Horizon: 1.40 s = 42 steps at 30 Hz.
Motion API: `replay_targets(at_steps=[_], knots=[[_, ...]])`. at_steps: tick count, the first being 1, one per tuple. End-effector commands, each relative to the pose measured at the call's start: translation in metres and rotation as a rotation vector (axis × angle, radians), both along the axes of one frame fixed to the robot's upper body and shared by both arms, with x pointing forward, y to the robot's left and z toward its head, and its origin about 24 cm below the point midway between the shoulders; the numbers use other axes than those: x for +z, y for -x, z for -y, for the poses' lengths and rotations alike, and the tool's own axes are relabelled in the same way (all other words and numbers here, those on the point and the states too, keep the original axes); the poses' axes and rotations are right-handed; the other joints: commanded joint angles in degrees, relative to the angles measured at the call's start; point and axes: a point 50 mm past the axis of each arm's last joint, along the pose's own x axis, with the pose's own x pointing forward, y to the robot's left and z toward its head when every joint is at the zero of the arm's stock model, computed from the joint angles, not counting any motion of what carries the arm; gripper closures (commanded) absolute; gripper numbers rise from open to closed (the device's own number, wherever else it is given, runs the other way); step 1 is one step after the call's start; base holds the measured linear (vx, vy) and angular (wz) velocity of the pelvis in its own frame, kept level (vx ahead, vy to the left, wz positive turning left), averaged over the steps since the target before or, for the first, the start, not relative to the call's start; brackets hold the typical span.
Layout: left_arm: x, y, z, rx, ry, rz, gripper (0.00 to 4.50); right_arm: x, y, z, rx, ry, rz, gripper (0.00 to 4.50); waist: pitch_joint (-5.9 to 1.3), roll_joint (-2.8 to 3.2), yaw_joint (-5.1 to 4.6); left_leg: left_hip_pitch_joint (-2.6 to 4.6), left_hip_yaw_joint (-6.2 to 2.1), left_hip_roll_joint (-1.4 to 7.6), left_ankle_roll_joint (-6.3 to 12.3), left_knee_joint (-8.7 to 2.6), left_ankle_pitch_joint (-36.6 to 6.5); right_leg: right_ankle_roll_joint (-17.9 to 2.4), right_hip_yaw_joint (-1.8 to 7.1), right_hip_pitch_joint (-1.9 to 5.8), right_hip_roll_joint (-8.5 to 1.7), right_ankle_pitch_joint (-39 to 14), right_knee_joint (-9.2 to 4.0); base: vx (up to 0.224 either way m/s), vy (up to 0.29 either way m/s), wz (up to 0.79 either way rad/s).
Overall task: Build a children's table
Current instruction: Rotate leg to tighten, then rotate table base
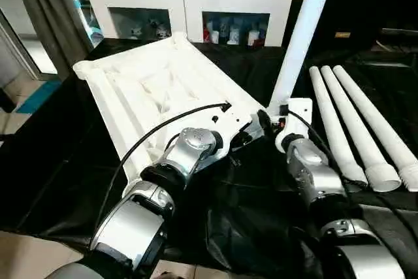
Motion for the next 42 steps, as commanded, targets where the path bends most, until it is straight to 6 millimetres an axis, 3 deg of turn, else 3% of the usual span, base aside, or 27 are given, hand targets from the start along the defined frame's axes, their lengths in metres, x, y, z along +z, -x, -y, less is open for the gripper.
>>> replay_targets(at_steps=[1,3,4,7,9,13,15,17,18,19,20,21,22,24,25,27,28,29,30,31,33,34,36,37,40,42], knots=[[0.003,0.000,0.004,-0.021,0.029,0.010,4.50,-0.002,0.006,0.012,-0.047,0.034,0.011,0.95,-3.99,-0.51,-0.14,1.07,-1.55,2.78,4.88,-4.18,-14.25,-13.69,1.97,2.64,-3.41,-9.60,-4.41,0.000,0.000,0.00],[0.005,-0.003,0.004,0.014,0.037,0.022,4.50,0.004,0.010,0.021,-0.077,0.035,0.046,0.95,-4.01,-0.64,0.02,0.98,-1.53,2.76,5.56,-4.13,-13.33,-13.59,1.99,2.75,-3.46,-8.95,-4.36,0.000,0.000,0.00],[0.006,-0.004,0.004,0.027,0.039,0.026,4.50,0.005,0.011,0.024,-0.085,0.036,0.053,0.95,-4.05,-0.33,0.38,1.33,-1.35,2.79,5.88,-3.99,-13.06,-12.95,2.02,2.49,-3.36,-8.96,-4.56,0.000,0.000,0.00],[0.014,-0.010,0.007,0.091,0.094,0.038,4.50,0.008,0.022,0.035,-0.111,0.044,0.082,0.95,-4.17,-0.31,0.77,1.03,-1.48,2.81,6.57,-3.96,-11.70,-12.72,2.00,2.66,-3.45,-8.06,-4.30,0.000,0.000,0.00],[0.019,-0.012,0.008,0.102,0.127,0.040,4.05,0.008,0.027,0.036,-0.114,0.044,0.086,0.89,-4.15,-0.30,0.79,0.71,-1.54,2.80,7.19,-3.93,-10.88,-12.57,1.92,2.75,-3.57,-7.69,-4.24,0.000,0.000,0.00],[0.041,-0.025,-0.007,0.190,0.234,0.107,3.71,0.002,0.041,0.034,-0.110,0.050,0.058,0.89,-4.20,-0.50,1.05,0.55,-1.53,2.66,8.37,-3.80,-10.62,-12.43,1.67,2.63,-3.52,-8.36,-4.31,0.000,0.000,0.00],[0.043,-0.027,-0.010,0.195,0.241,0.108,3.51,0.002,0.042,0.033,-0.109,0.051,0.054,0.89,-4.05,-0.35,0.69,0.37,-1.54,2.53,8.19,-3.89,-11.19,-12.08,1.56,2.61,-3.52,-10.41,-4.46,0.000,0.000,0.00],[0.048,-0.032,-0.029,0.227,0.249,0.114,3.26,0.001,0.045,0.031,-0.092,0.058,0.047,0.89,-3.89,-0.62,0.56,0.37,-1.48,2.54,7.99,-3.93,-11.66,-11.76,1.62,2.49,-3.49,-12.17,-4.64,0.000,0.000,0.00],[0.048,-0.032,-0.031,0.230,0.249,0.116,3.26,0.001,0.046,0.030,-0.090,0.058,0.046,0.89,-3.95,-0.48,0.45,0.31,-1.51,2.54,7.92,-3.96,-11.45,-11.41,1.64,2.46,-3.45,-12.56,-4.57,0.000,0.000,0.00],[0.052,-0.036,-0.053,0.275,0.238,0.138,3.14,0.000,0.048,0.027,-0.068,0.060,0.031,0.89,-3.91,-0.44,0.35,0.38,-1.60,2.61,7.88,-4.04,-11.19,-11.48,1.61,2.43,-3.36,-12.18,-4.51,0.000,0.000,0.00],[0.052,-0.036,-0.058,0.286,0.228,0.142,3.01,-0.001,0.048,0.026,-0.062,0.059,0.027,0.89,-3.91,-0.48,0.21,0.22,-1.59,2.65,7.95,-4.06,-10.85,-11.64,1.64,2.46,-3.29,-11.21,-4.32,0.000,0.000,0.00],[0.051,-0.039,-0.090,0.367,0.158,0.168,3.01,-0.002,0.049,0.022,-0.022,0.059,0.004,0.89,-3.95,-0.39,0.23,0.37,-1.69,2.78,7.91,-4.13,-10.91,-11.89,1.63,2.47,-3.33,-10.84,-4.15,0.000,0.000,0.00],[0.050,-0.038,-0.109,0.415,0.119,0.180,2.96,-0.003,0.049,0.020,-0.003,0.061,-0.003,0.89,-3.89,-0.37,-0.22,-0.08,-1.76,2.72,8.08,-4.21,-10.59,-11.93,1.59,2.66,-3.22,-10.13,-3.86,0.000,0.000,0.00],[0.050,-0.037,-0.133,0.502,0.076,0.193,2.69,-0.003,0.049,0.017,0.019,0.055,-0.009,0.89,-4.06,0.09,-0.52,0.39,-1.66,2.69,7.54,-4.05,-10.69,-11.81,1.62,2.28,-3.06,-9.79,-3.86,0.000,0.000,0.00],[0.050,-0.036,-0.148,0.569,0.050,0.206,2.60,-0.004,0.048,0.016,0.034,0.052,-0.021,0.89,-4.13,-0.08,-0.34,0.74,-1.65,2.98,7.01,-4.00,-10.77,-12.46,1.75,2.15,-3.13,-9.09,-3.61,0.000,0.000,0.00],[0.050,-0.034,-0.166,0.646,0.011,0.228,2.50,-0.005,0.047,0.014,0.051,0.060,-0.029,0.89,-4.20,0.39,0.01,0.98,-1.63,3.08,6.31,-4.01,-10.24,-12.45,1.78,1.99,-2.99,-8.46,-3.53,0.000,0.000,0.00],[0.050,-0.030,-0.188,0.736,-0.046,0.256,2.50,-0.006,0.047,0.013,0.063,0.063,-0.047,0.89,-4.13,-0.12,0.19,1.17,-1.40,3.08,6.19,-3.99,-9.91,-12.55,1.88,1.65,-2.81,-7.46,-3.64,0.000,0.000,0.00],[0.049,-0.026,-0.209,0.818,-0.103,0.277,2.50,-0.008,0.046,0.013,0.075,0.076,-0.064,0.89,-4.28,0.09,0.44,0.82,-1.69,3.25,5.95,-4.02,-8.93,-12.74,1.87,2.02,-2.97,-5.67,-2.86,0.000,0.000,0.00],[0.049,-0.023,-0.219,0.863,-0.135,0.287,2.50,-0.008,0.045,0.012,0.079,0.084,-0.067,0.89,-4.14,0.16,0.31,0.67,-1.63,3.10,6.03,-4.13,-8.68,-12.40,1.82,1.98,-2.82,-5.57,-2.96,0.000,0.000,0.00],[0.049,-0.021,-0.226,0.893,-0.156,0.294,2.50,-0.008,0.045,0.012,0.082,0.089,-0.070,0.89,-4.22,0.29,0.38,1.00,-1.68,3.22,5.41,-4.12,-9.21,-12.13,1.86,1.81,-2.92,-5.62,-2.89,0.000,0.000,0.00],[0.049,-0.004,-0.259,1.020,-0.296,0.322,2.50,-0.008,0.042,0.011,0.100,0.105,-0.085,0.89,-4.15,0.16,0.30,0.93,-1.64,3.28,4.70,-4.19,-9.30,-11.86,1.94,1.89,-3.03,-5.65,-2.80,0.000,0.000,0.00],[0.048,0.000,-0.265,1.041,-0.325,0.322,2.50,-0.008,0.041,0.010,0.105,0.107,-0.088,0.89,-4.06,-0.37,0.29,0.87,-1.65,3.25,4.47,-4.24,-9.42,-11.75,1.96,1.90,-3.12,-6.82,-2.80,0.000,0.000,0.00],[0.043,0.013,-0.276,1.075,-0.375,0.284,2.50,-0.009,0.038,0.008,0.126,0.114,-0.104,0.89,-3.89,0.06,0.33,1.24,-1.53,3.30,3.30,-4.37,-10.75,-11.59,2.09,1.47,-3.05,-8.87,-3.14,0.000,0.000,0.00],[0.040,0.016,-0.276,1.070,-0.385,0.267,2.50,-0.009,0.037,0.007,0.131,0.117,-0.104,0.89,-3.72,-0.58,0.36,1.20,-1.44,3.30,2.73,-4.49,-11.51,-11.42,2.12,1.39,-2.91,-9.50,-3.34,0.000,0.000,0.00],[0.035,0.020,-0.274,1.051,-0.398,0.239,2.50,-0.009,0.036,0.005,0.138,0.120,-0.104,0.89,-3.71,-0.32,0.87,1.38,-1.57,3.22,0.89,-4.72,-13.69,-10.82,2.28,1.21,-2.90,-10.52,-3.33,0.000,0.000,0.00],[0.026,0.025,-0.260,0.962,-0.341,0.148,2.50,-0.008,0.035,0.004,0.148,0.122,-0.106,0.89,-3.73,-0.68,0.91,1.29,-1.68,3.27,0.06,-4.86,-14.14,-10.76,2.31,1.41,-3.04,-9.49,-3.17,0.000,0.000,0.00]])
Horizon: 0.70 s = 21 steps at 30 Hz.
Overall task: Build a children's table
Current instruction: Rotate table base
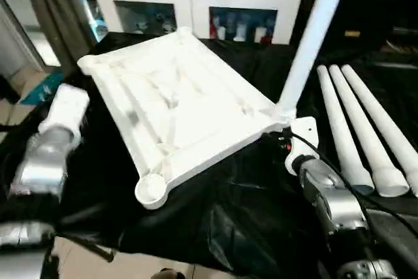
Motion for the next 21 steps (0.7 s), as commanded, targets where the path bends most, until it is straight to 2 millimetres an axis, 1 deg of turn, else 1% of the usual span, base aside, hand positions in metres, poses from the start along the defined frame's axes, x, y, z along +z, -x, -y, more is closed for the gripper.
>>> replay_targets(at_steps=[1,2,3,5,6,7,8,9,10,11,12,13,14,16,17,19,20,21], knots=[[0.000,0.000,0.017,-0.087,0.079,-0.033,2.50,0.002,-0.003,-0.005,0.025,-0.002,-0.005,0.89,-3.93,0.23,-0.04,2.18,-1.57,3.07,-0.32,-4.81,-14.64,-11.31,2.42,1.79,-2.91,-8.99,-3.36,0.000,0.000,0.00],[-0.001,0.001,0.022,-0.118,0.100,-0.048,2.50,0.002,-0.003,-0.006,0.027,-0.001,-0.006,0.89,-3.94,-0.05,-0.09,2.05,-1.58,3.00,-0.31,-4.79,-14.62,-11.49,2.46,1.94,-2.89,-8.34,-3.27,0.000,0.000,0.00],[-0.002,0.002,0.027,-0.149,0.120,-0.064,2.50,0.002,-0.003,-0.006,0.030,-0.001,-0.007,0.89,-4.05,-0.05,-0.01,1.99,-1.64,3.01,-0.24,-4.72,-14.23,-11.69,2.46,2.10,-3.09,-7.94,-3.10,0.000,0.000,0.00],[-0.006,0.010,0.049,-0.307,0.182,-0.155,2.50,0.000,-0.004,-0.007,0.046,0.004,-0.015,0.89,-4.10,-0.24,0.04,1.83,-1.50,2.95,0.71,-4.49,-12.46,-12.20,2.52,2.25,-3.21,-7.05,-3.04,0.000,0.000,0.00],[-0.006,0.011,0.049,-0.310,0.183,-0.156,2.50,0.000,-0.004,-0.007,0.046,0.004,-0.016,0.89,-4.10,-0.24,0.04,1.83,-1.50,2.95,0.71,-4.49,-12.46,-12.20,2.52,2.25,-3.21,-7.05,-3.04,0.000,0.000,0.00],[-0.006,0.015,0.058,-0.381,0.208,-0.191,2.50,-0.001,-0.004,-0.008,0.054,0.004,-0.019,0.89,-4.10,-0.18,0.03,1.79,-1.41,2.87,1.37,-4.36,-11.20,-12.51,2.50,2.25,-3.07,-6.21,-2.98,0.000,0.000,0.00],[-0.007,0.020,0.063,-0.431,0.229,-0.229,2.50,0.000,-0.005,-0.009,0.062,0.003,-0.021,0.89,-4.09,-0.15,0.05,1.82,-1.40,2.85,1.62,-4.30,-10.93,-12.67,2.46,2.21,-3.02,-6.11,-2.95,0.000,0.000,0.00],[-0.007,0.025,0.068,-0.483,0.251,-0.273,2.50,0.000,-0.006,-0.010,0.071,0.003,-0.022,0.89,-4.15,-0.12,0.18,1.93,-1.46,2.97,1.48,-4.33,-10.85,-12.84,2.47,2.28,-3.23,-6.29,-2.81,0.000,0.000,0.00],[-0.007,0.028,0.071,-0.508,0.261,-0.296,2.50,0.000,-0.006,-0.010,0.075,0.003,-0.022,0.89,-4.11,-0.11,0.14,1.81,-1.46,2.94,1.71,-4.38,-10.65,-12.87,2.42,2.27,-3.07,-6.46,-2.80,0.000,0.000,0.00],[-0.007,0.033,0.076,-0.586,0.273,-0.328,2.50,0.001,-0.007,-0.011,0.081,0.003,-0.021,0.89,-3.95,-0.13,0.09,1.99,-1.41,2.89,1.58,-4.43,-11.42,-12.69,2.44,2.11,-2.89,-7.36,-3.03,0.000,0.000,0.00],[-0.008,0.035,0.078,-0.603,0.276,-0.338,2.50,0.001,-0.007,-0.011,0.082,0.003,-0.021,0.89,-4.01,-0.09,0.02,1.91,-1.41,2.88,1.48,-4.43,-11.38,-12.67,2.44,2.21,-2.88,-7.39,-2.87,0.000,0.000,0.00],[-0.009,0.041,0.083,-0.673,0.287,-0.380,2.50,0.001,-0.007,-0.012,0.089,0.005,-0.020,0.89,-3.98,-0.06,0.06,2.01,-1.47,2.88,1.14,-4.48,-11.81,-12.47,2.44,2.17,-2.89,-7.97,-2.93,0.000,0.000,0.00],[-0.010,0.047,0.089,-0.733,0.309,-0.416,2.50,0.003,-0.008,-0.013,0.096,0.004,-0.016,0.89,-3.87,-0.02,-0.15,2.00,-1.42,2.86,0.87,-4.60,-12.39,-12.33,2.47,2.12,-2.75,-8.48,-2.99,0.000,0.000,0.00],[-0.010,0.047,0.093,-0.762,0.314,-0.410,2.50,0.004,-0.008,-0.012,0.099,0.003,-0.012,0.89,-3.81,0.01,-0.23,2.13,-1.36,2.82,0.42,-4.61,-13.33,-12.18,2.51,2.02,-2.67,-9.04,-3.11,0.000,0.000,0.00],[-0.010,0.047,0.095,-0.775,0.316,-0.403,2.50,0.005,-0.007,-0.012,0.102,0.002,-0.009,0.89,-3.75,-0.04,-0.28,2.06,-1.39,2.74,-0.13,-4.66,-14.43,-11.79,2.58,2.13,-2.71,-10.06,-3.19,0.000,0.000,0.00],[-0.006,0.041,0.110,-0.827,0.338,-0.339,2.50,0.008,-0.006,-0.010,0.114,-0.002,-0.002,0.89,-3.80,-0.11,-0.22,2.14,-1.42,2.78,-0.36,-4.62,-14.52,-11.41,2.63,2.20,-2.72,-10.04,-3.26,0.000,0.000,0.00],[-0.006,0.040,0.112,-0.835,0.343,-0.329,2.50,0.008,-0.006,-0.009,0.115,-0.002,-0.001,0.89,-3.80,-0.14,-0.15,2.18,-1.38,2.82,-0.46,-4.61,-14.62,-11.37,2.69,2.17,-2.76,-10.10,-3.31,0.000,0.000,0.00],[-0.003,0.036,0.121,-0.851,0.368,-0.293,2.50,0.010,-0.005,-0.007,0.122,0.010,0.003,0.89,-3.80,-0.14,-0.15,2.18,-1.38,2.82,-0.46,-4.61,-14.62,-11.37,2.69,2.17,-2.76,-10.10,-3.31,0.000,0.000,0.00]])
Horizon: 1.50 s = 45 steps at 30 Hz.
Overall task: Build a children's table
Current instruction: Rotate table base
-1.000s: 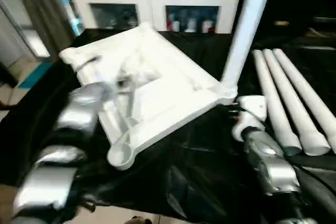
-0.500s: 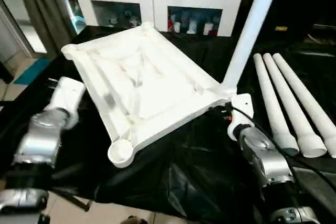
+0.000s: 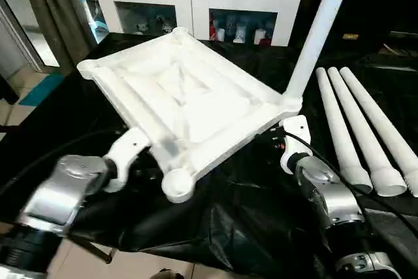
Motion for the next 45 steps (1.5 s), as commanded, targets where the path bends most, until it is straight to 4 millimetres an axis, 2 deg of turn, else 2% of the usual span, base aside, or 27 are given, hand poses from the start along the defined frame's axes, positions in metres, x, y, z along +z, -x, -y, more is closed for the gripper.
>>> replay_targets(at_steps=[1,2,3,4,6,7,8,9,10,11,13,14,16,17,20,21,22,25,27,30,33,38,45], knots=[[0.017,-0.013,0.022,-0.061,0.074,0.103,2.50,0.011,0.001,0.001,0.033,0.016,0.028,0.89,-3.76,-0.06,-0.41,2.32,-1.26,2.85,-0.57,-4.72,-14.99,-10.94,2.61,1.94,-2.53,-10.45,-3.83,0.000,0.000,0.00],[0.018,-0.014,0.024,-0.065,0.081,0.110,2.50,0.011,0.001,0.002,0.034,0.018,0.029,0.89,-3.84,-0.07,-0.24,2.46,-1.26,2.86,-0.76,-4.70,-15.17,-10.98,2.67,1.89,-2.60,-10.29,-3.73,0.000,0.000,0.00],[0.019,-0.015,0.028,-0.077,0.095,0.123,2.50,0.014,0.002,0.006,0.026,0.023,0.028,0.89,-3.83,-0.43,-0.43,2.06,-1.34,2.82,-0.58,-4.72,-14.65,-10.96,2.66,2.21,-2.66,-9.89,-3.65,0.000,0.000,0.00],[0.019,-0.017,0.035,-0.101,0.114,0.133,2.50,0.019,0.003,0.014,0.013,0.036,0.031,0.89,-3.84,-0.53,-0.49,1.75,-1.41,2.73,-0.41,-4.73,-13.92,-10.74,2.62,2.52,-2.65,-9.63,-3.52,0.000,0.000,0.00],[0.018,-0.017,0.040,-0.122,0.129,0.133,2.50,0.023,0.004,0.019,-0.002,0.061,0.031,0.89,-3.95,-0.62,-0.41,1.73,-1.41,2.72,0.33,-4.58,-12.46,-10.42,2.62,2.65,-2.74,-9.11,-3.48,0.000,0.000,0.00],[0.016,-0.016,0.047,-0.151,0.146,0.131,2.50,0.028,0.005,0.027,-0.020,0.089,0.033,0.89,-3.92,-0.12,-0.55,1.75,-1.39,2.62,0.45,-4.51,-12.16,-10.44,2.61,2.57,-2.66,-9.11,-3.53,0.000,0.000,0.00],[0.016,-0.016,0.048,-0.153,0.147,0.132,2.50,0.029,0.005,0.027,-0.022,0.090,0.032,0.89,-4.04,-0.49,-0.72,1.72,-1.31,2.62,0.68,-4.35,-11.91,-10.48,2.64,2.66,-2.70,-8.77,-3.57,0.000,0.000,0.00],[0.014,-0.017,0.057,-0.175,0.169,0.134,2.50,0.038,0.006,0.036,-0.038,0.100,0.022,0.89,-3.99,-0.04,-0.75,1.72,-1.35,2.52,0.80,-4.33,-11.77,-10.52,2.62,2.66,-2.63,-8.84,-3.59,0.000,0.000,0.00],[0.012,-0.017,0.063,-0.193,0.175,0.135,2.50,0.044,0.007,0.040,-0.043,0.093,0.015,0.89,-3.96,-0.33,-0.92,1.60,-1.26,2.45,1.05,-4.29,-11.56,-10.42,2.61,2.82,-2.47,-8.59,-3.72,0.000,0.000,0.00],[0.011,-0.017,0.069,-0.209,0.187,0.137,2.50,0.050,0.008,0.043,-0.046,0.081,0.010,0.89,-4.18,0.00,-0.85,1.63,-1.38,2.53,1.57,-4.13,-10.58,-10.63,2.62,2.96,-2.66,-7.76,-3.54,0.000,0.000,0.00],[0.011,-0.017,0.074,-0.221,0.199,0.140,2.50,0.057,0.008,0.046,-0.049,0.062,0.012,0.89,-4.14,-0.27,-1.02,1.58,-1.37,2.62,1.96,-4.14,-10.81,-10.93,2.55,2.95,-2.62,-7.75,-3.68,0.000,0.000,0.00],[0.009,-0.017,0.082,-0.240,0.216,0.139,2.47,0.066,0.008,0.051,-0.071,0.031,0.018,0.72,-4.14,0.04,-1.02,1.62,-1.43,2.65,1.86,-4.16,-11.10,-10.99,2.50,2.92,-2.66,-8.09,-3.66,0.000,0.000,0.00],[0.006,-0.016,0.092,-0.261,0.227,0.141,2.46,0.076,0.006,0.059,-0.116,0.012,0.022,0.62,-4.09,-0.12,-1.34,1.77,-1.42,2.63,1.81,-4.17,-12.32,-11.16,2.45,2.92,-2.55,-9.20,-3.96,0.000,0.000,0.00],[0.004,-0.015,0.096,-0.271,0.229,0.138,2.46,0.082,0.005,0.065,-0.158,0.017,0.019,0.62,-4.04,0.01,-1.57,1.67,-1.39,2.53,1.63,-4.13,-12.46,-11.25,2.42,2.92,-2.56,-10.31,-4.06,0.000,0.000,0.00],[0.005,-0.018,0.102,-0.264,0.243,0.160,2.46,0.094,0.003,0.073,-0.195,0.012,0.024,0.23,-4.15,-0.29,-1.69,1.62,-1.33,2.48,1.60,-3.97,-11.60,-11.03,2.44,3.03,-2.56,-10.62,-4.06,0.000,0.000,0.00],[0.005,-0.019,0.103,-0.259,0.249,0.165,2.46,0.096,0.004,0.074,-0.202,0.008,0.021,0.23,-4.15,-0.22,-1.66,1.62,-1.34,2.48,1.77,-3.93,-11.19,-10.96,2.42,3.06,-2.60,-10.60,-4.02,0.000,0.000,0.00],[0.007,-0.020,0.105,-0.255,0.261,0.185,2.46,0.099,0.004,0.076,-0.215,0.010,0.011,0.09,-4.20,-0.43,-1.62,1.68,-1.33,2.46,2.02,-3.84,-10.74,-10.96,2.41,3.03,-2.58,-10.42,-4.06,0.000,0.000,0.00],[0.015,-0.025,0.107,-0.229,0.298,0.234,2.46,0.101,0.004,0.081,-0.247,0.027,-0.039,0.03,-4.27,-0.59,-1.37,1.69,-1.32,2.53,2.68,-3.73,-8.93,-11.68,2.40,3.08,-2.57,-9.18,-3.81,0.000,0.000,0.00],[0.020,-0.029,0.107,-0.210,0.315,0.259,2.46,0.100,0.005,0.084,-0.272,0.031,-0.104,0.03,-4.34,-0.96,-1.33,1.62,-1.24,2.55,2.99,-3.67,-8.36,-11.93,2.40,3.11,-2.59,-8.60,-3.75,0.000,0.000,0.00],[0.026,-0.032,0.098,-0.209,0.298,0.274,2.46,0.096,0.008,0.088,-0.304,0.027,-0.241,0.03,-4.29,-0.95,-1.18,1.74,-1.29,2.41,3.12,-3.61,-7.50,-12.14,2.41,3.15,-2.56,-8.98,-3.53,0.000,0.000,0.00],[0.029,-0.029,0.093,-0.259,0.281,0.260,2.46,0.093,0.009,0.093,-0.342,0.028,-0.292,0.03,-4.28,-0.92,-1.05,1.83,-1.19,2.48,2.56,-3.57,-7.43,-11.56,2.50,2.95,-2.71,-9.90,-3.62,0.000,0.000,0.00],[0.039,-0.019,0.089,-0.383,0.281,0.220,2.46,0.087,0.010,0.101,-0.415,0.041,-0.336,0.03,-4.26,-0.76,-0.76,2.05,-1.14,2.60,1.17,-3.68,-7.23,-11.97,2.49,2.73,-2.72,-9.36,-3.33,0.000,0.000,0.00],[0.042,-0.014,0.089,-0.443,0.267,0.197,2.46,0.078,0.013,0.104,-0.410,0.030,-0.426,0.03,-4.08,-0.84,-0.49,1.98,-1.06,2.45,0.42,-3.67,-8.57,-11.39,2.62,2.86,-2.75,-10.98,-3.44,0.000,0.000,0.00]])
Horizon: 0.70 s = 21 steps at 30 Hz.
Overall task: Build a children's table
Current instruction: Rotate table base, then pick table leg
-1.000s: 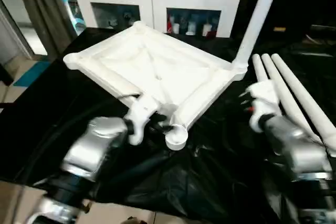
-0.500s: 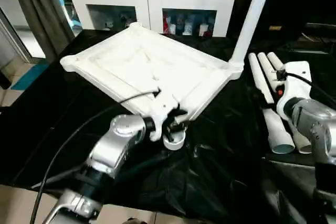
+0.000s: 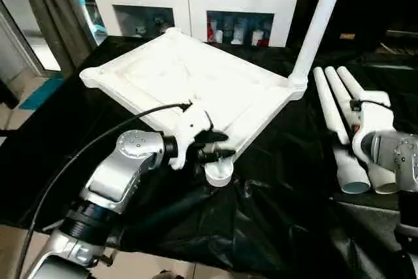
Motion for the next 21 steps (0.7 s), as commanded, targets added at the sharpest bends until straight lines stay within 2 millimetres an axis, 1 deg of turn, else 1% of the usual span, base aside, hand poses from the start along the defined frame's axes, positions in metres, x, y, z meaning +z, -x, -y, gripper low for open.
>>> replay_targets(at_steps=[1,2,5,6,7,9,10,11,16,18,21], knots=[[0.001,0.001,-0.001,-0.010,-0.012,-0.004,2.46,0.004,-0.002,0.001,0.003,-0.014,-0.017,0.03,-4.01,-0.82,0.17,1.58,-1.28,2.40,0.04,-3.74,-9.45,-11.07,2.41,2.60,-2.78,-12.12,-3.92,0.000,0.000,0.00],[0.001,0.001,-0.001,-0.012,-0.015,-0.005,2.46,0.002,-0.002,0.000,0.001,-0.021,-0.025,0.03,-3.97,-1.11,0.10,1.60,-1.24,2.35,-0.27,-3.77,-10.16,-10.86,2.41,2.56,-2.68,-13.03,-4.05,0.000,0.000,0.00],[0.002,0.002,-0.001,-0.015,-0.019,-0.007,2.46,0.000,-0.003,0.000,0.000,-0.028,-0.035,0.03,-3.90,-1.31,0.16,1.63,-1.32,2.32,-0.87,-3.83,-11.43,-10.11,2.43,2.56,-2.81,-15.65,-4.25,0.000,0.000,0.00],[0.002,0.002,-0.001,-0.015,-0.019,-0.007,2.46,0.000,-0.003,0.000,0.000,-0.028,-0.035,0.03,-3.90,-1.27,0.16,1.64,-1.34,2.35,-0.91,-3.84,-11.40,-9.98,2.44,2.52,-2.79,-15.74,-4.25,0.000,0.000,0.00],[0.002,0.003,-0.001,-0.016,-0.022,-0.007,2.46,-0.001,-0.003,0.000,-0.001,-0.042,-0.040,0.03,-3.91,-1.25,0.15,1.67,-1.34,2.36,-0.98,-3.84,-11.32,-9.82,2.43,2.45,-2.72,-15.67,-4.25,0.000,0.000,0.00],[0.003,0.003,-0.002,-0.014,-0.025,-0.005,2.46,-0.002,-0.004,0.000,-0.001,-0.067,-0.050,0.03,-3.97,-1.56,0.15,1.61,-1.32,2.35,-0.83,-3.82,-11.00,-9.82,2.43,2.49,-2.68,-15.18,-4.18,0.000,0.000,0.00],[0.003,0.003,-0.003,-0.014,-0.026,-0.005,2.46,-0.002,-0.004,-0.001,0.003,-0.077,-0.061,0.03,-3.99,-1.44,0.12,1.56,-1.36,2.32,-0.71,-3.80,-10.72,-10.02,2.39,2.50,-2.67,-14.80,-4.07,0.000,0.000,0.00],[0.003,0.003,-0.003,-0.014,-0.027,-0.004,2.46,-0.003,-0.003,-0.002,0.010,-0.084,-0.072,0.03,-4.02,-1.62,0.13,1.58,-1.28,2.31,-0.51,-3.74,-10.35,-10.08,2.42,2.50,-2.62,-14.36,-4.05,0.000,0.000,0.00],[0.004,0.005,-0.004,-0.019,-0.030,-0.007,2.46,-0.007,-0.002,-0.007,0.045,-0.108,-0.109,0.03,-4.16,-1.60,0.36,1.51,-1.25,2.43,0.09,-3.66,-8.51,-10.82,2.43,2.57,-2.64,-11.85,-3.71,0.000,0.000,0.00],[0.006,0.006,-0.004,-0.028,-0.030,-0.007,2.46,-0.008,-0.002,-0.008,0.051,-0.116,-0.115,0.03,-4.08,-1.76,0.43,1.48,-1.16,2.38,0.30,-3.62,-8.54,-11.05,2.46,2.59,-2.70,-12.07,-3.74,0.000,0.000,0.00],[0.007,0.007,-0.004,-0.036,-0.030,-0.007,2.46,-0.009,-0.003,-0.009,0.055,-0.125,-0.119,0.03,-4.03,-1.75,0.50,1.53,-1.15,2.36,0.03,-3.63,-8.88,-10.85,2.46,2.53,-2.72,-13.29,-3.83,0.000,0.000,0.00]])
